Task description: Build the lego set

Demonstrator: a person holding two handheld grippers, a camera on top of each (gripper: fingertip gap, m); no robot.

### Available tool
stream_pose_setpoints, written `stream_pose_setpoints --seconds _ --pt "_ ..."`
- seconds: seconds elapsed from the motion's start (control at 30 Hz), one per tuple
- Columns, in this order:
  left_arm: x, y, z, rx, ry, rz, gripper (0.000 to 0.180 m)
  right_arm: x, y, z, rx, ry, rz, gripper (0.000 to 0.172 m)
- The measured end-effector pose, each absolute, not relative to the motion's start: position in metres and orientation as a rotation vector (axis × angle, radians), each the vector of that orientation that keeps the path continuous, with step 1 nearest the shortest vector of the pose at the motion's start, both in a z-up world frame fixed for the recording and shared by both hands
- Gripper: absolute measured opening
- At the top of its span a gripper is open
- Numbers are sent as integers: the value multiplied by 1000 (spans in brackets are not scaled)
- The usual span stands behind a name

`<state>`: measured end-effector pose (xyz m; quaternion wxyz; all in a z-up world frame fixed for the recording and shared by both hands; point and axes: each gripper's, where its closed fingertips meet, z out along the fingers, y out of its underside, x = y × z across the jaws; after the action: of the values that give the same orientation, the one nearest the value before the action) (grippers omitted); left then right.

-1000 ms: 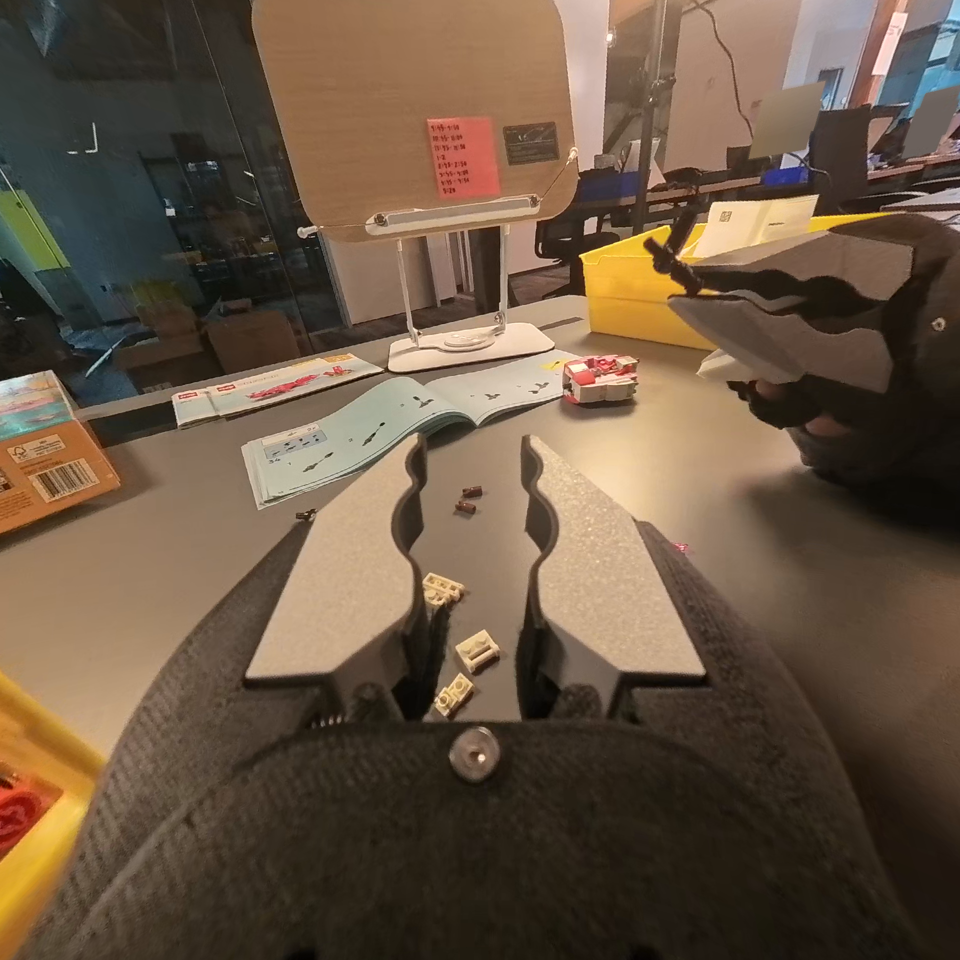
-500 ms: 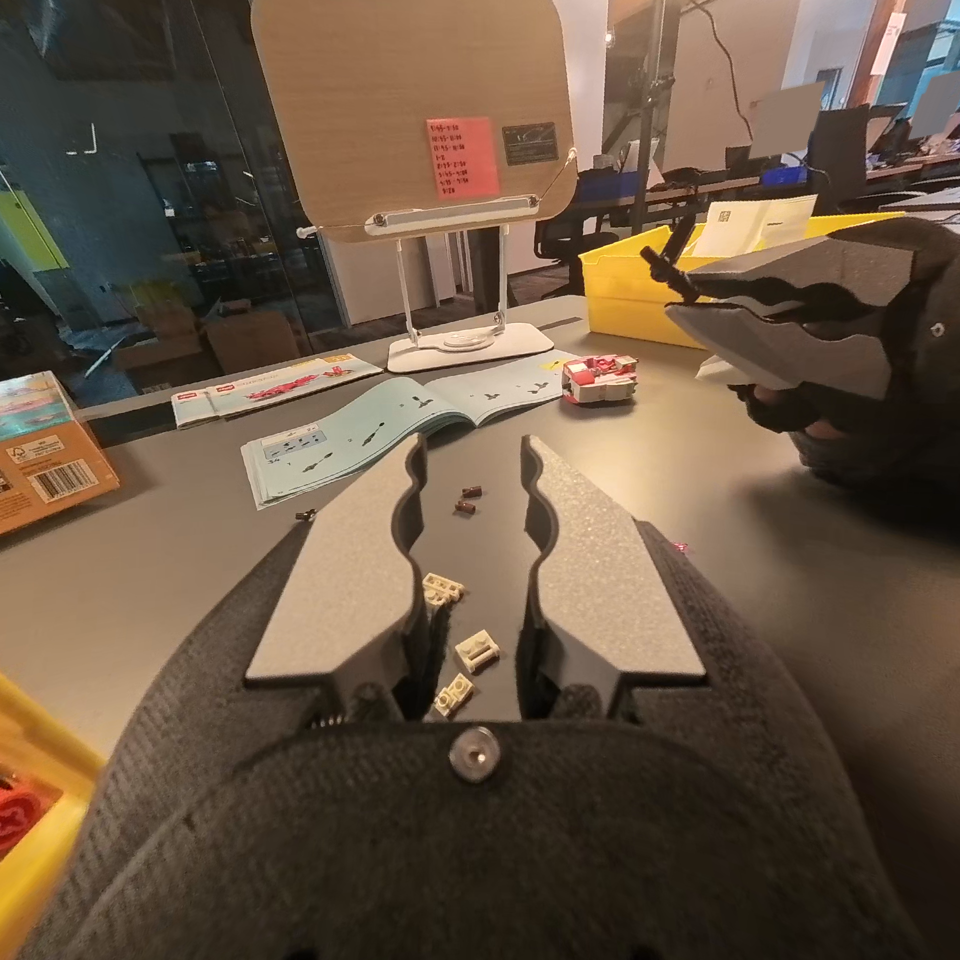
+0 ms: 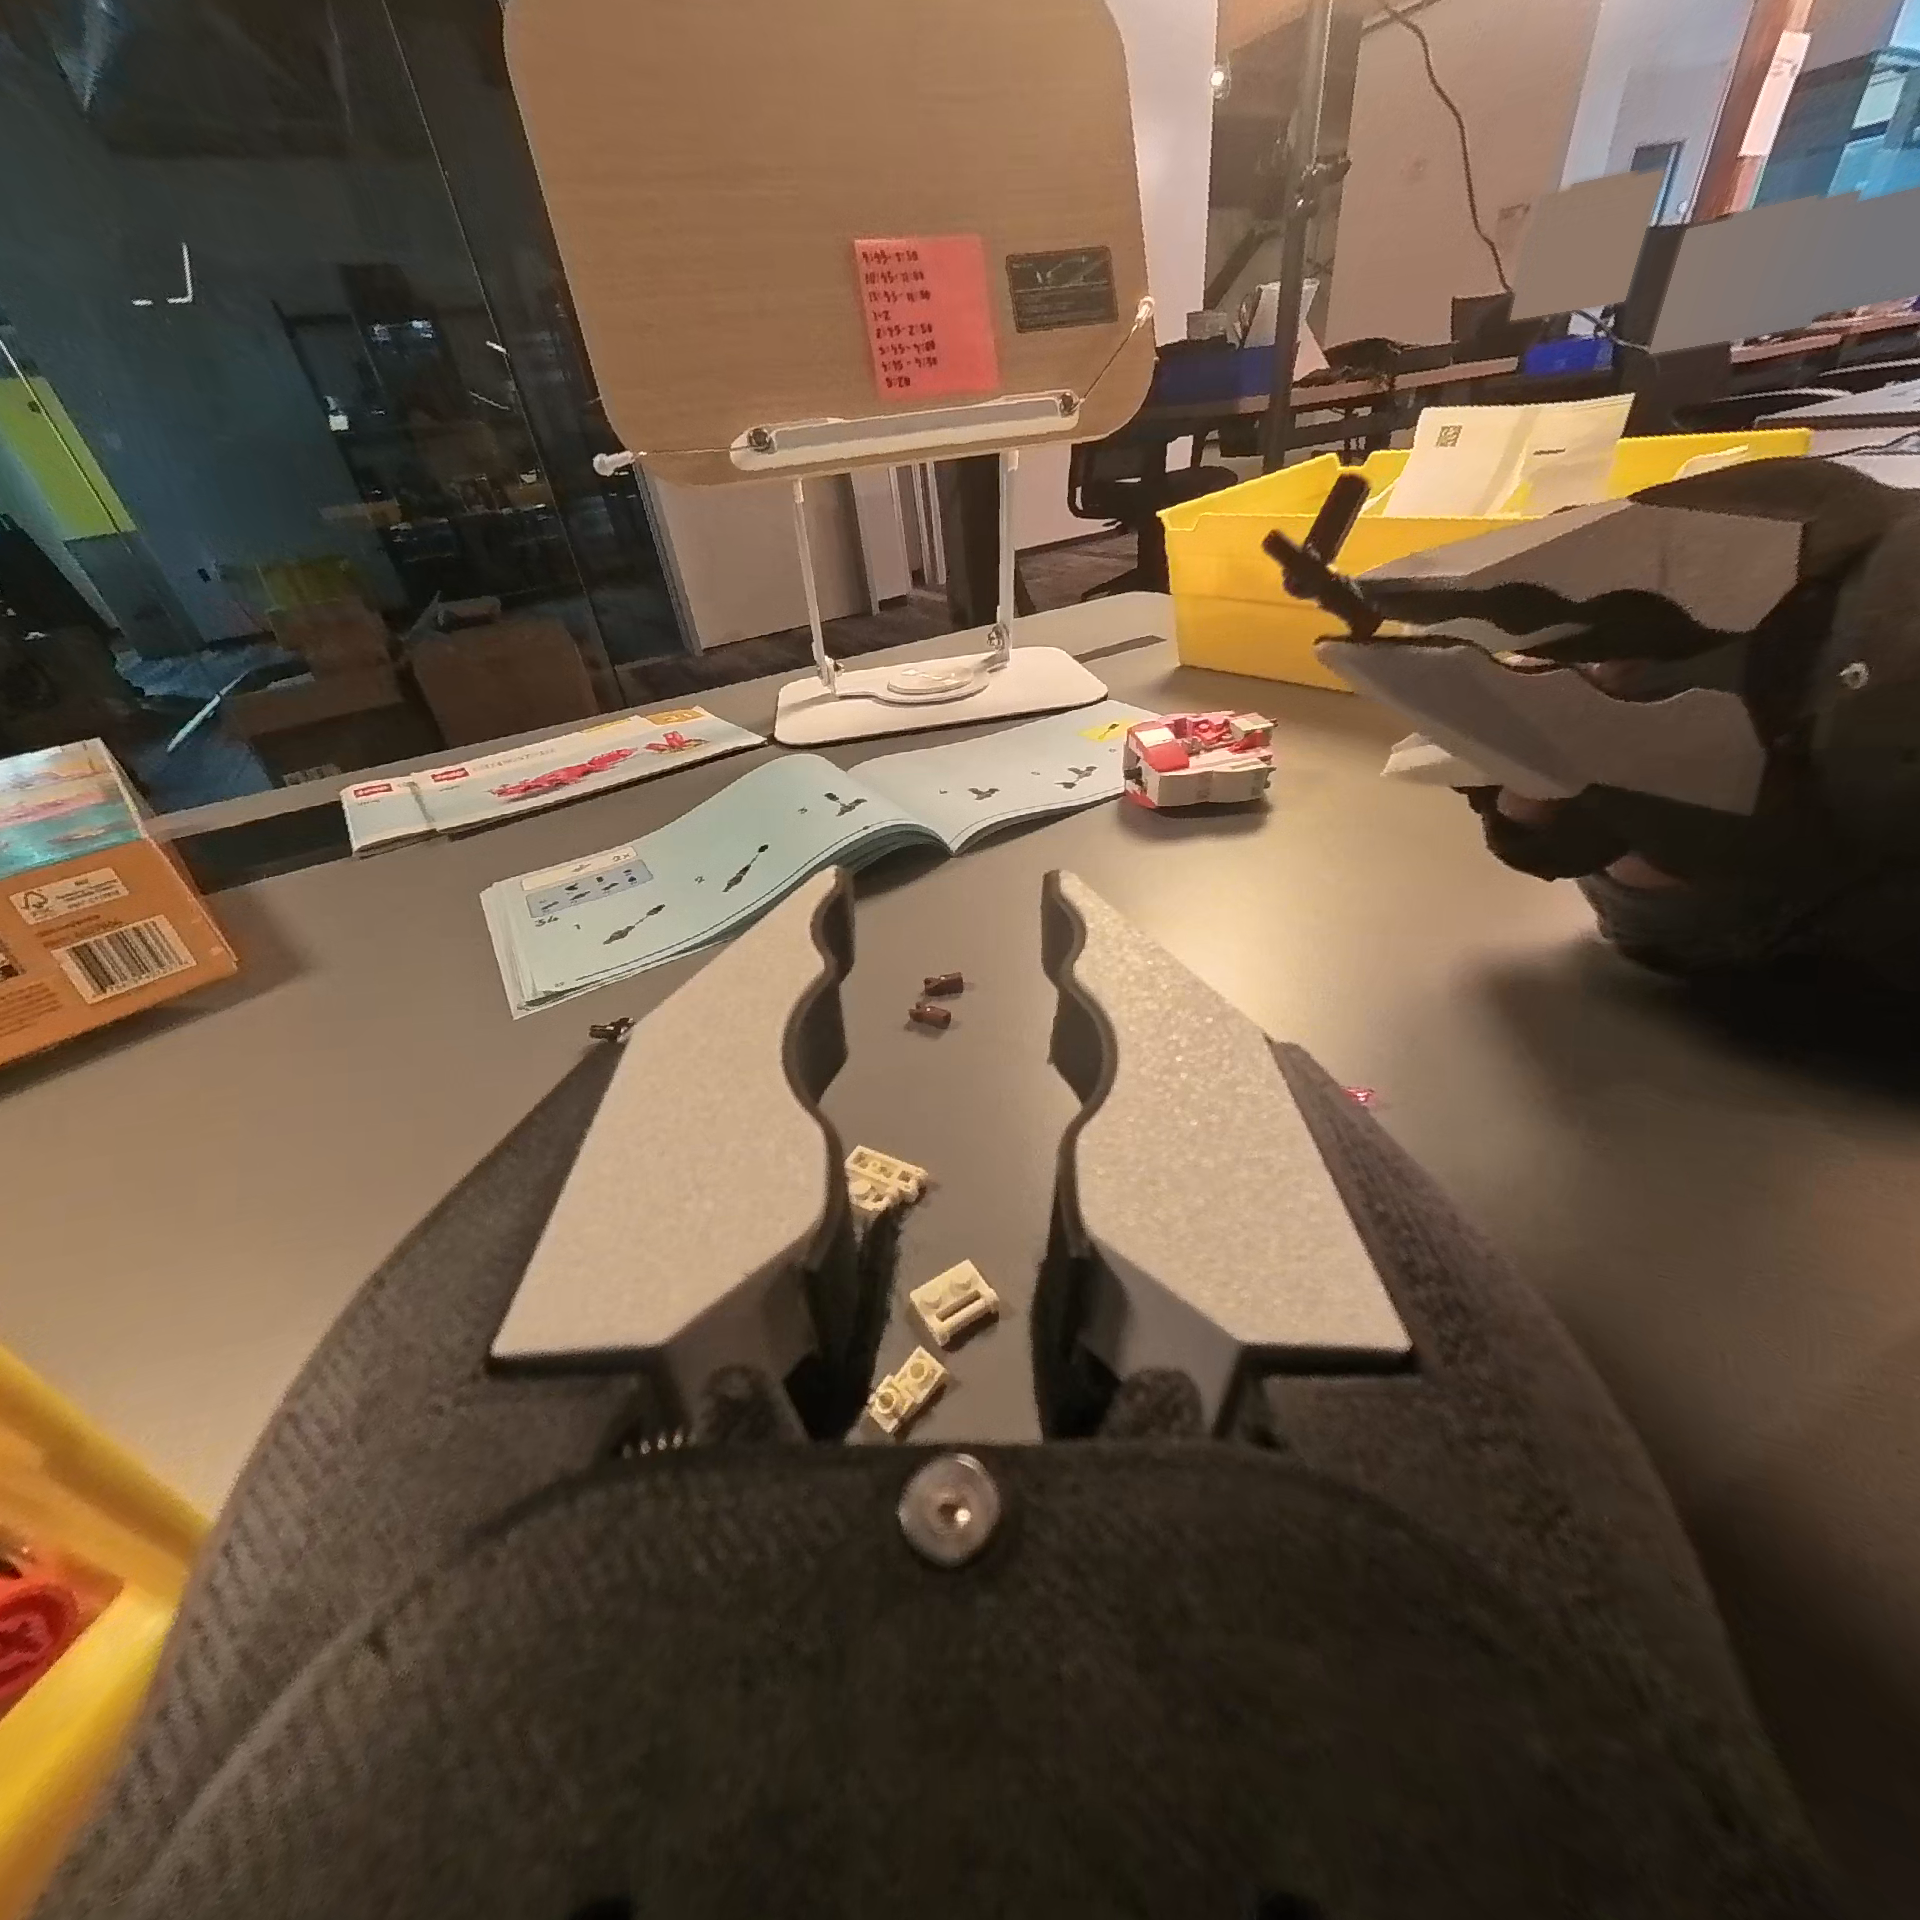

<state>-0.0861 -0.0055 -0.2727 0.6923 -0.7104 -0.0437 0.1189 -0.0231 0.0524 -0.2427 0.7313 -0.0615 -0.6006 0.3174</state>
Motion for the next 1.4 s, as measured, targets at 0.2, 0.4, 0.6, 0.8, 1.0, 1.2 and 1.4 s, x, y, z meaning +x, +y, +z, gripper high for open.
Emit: stream_pose_setpoints --seconds 0.2,0.4,0.6,0.8,1.0,1.2,1.4 --pt "-86 -5 -273 -1590 -98 266 35 -26 57 -245 -165 -1329 720 5" --pt "-86 -6 -272 -1581 -103 258 35 -42 95 -247 -390 -1299 793 5" --pt "-83 -6 -270 -1566 -106 208 35 -48 106 -254 -484 -1317 776 5" --pt "-78 -8 -265 -1525 -88 153 29 -57 124 -257 -560 -1298 700 5" --pt "-64 -3 -268 -1548 -5 111 29 -86 145 -250 -688 -1192 617 5" --pt "-69 -9 -264 -1517 -37 155 29 -98 146 -246 -722 -1132 514 5" --pt "-72 -22 -254 -1498 -72 143 29 -86 160 -238 -781 -1039 595 5"
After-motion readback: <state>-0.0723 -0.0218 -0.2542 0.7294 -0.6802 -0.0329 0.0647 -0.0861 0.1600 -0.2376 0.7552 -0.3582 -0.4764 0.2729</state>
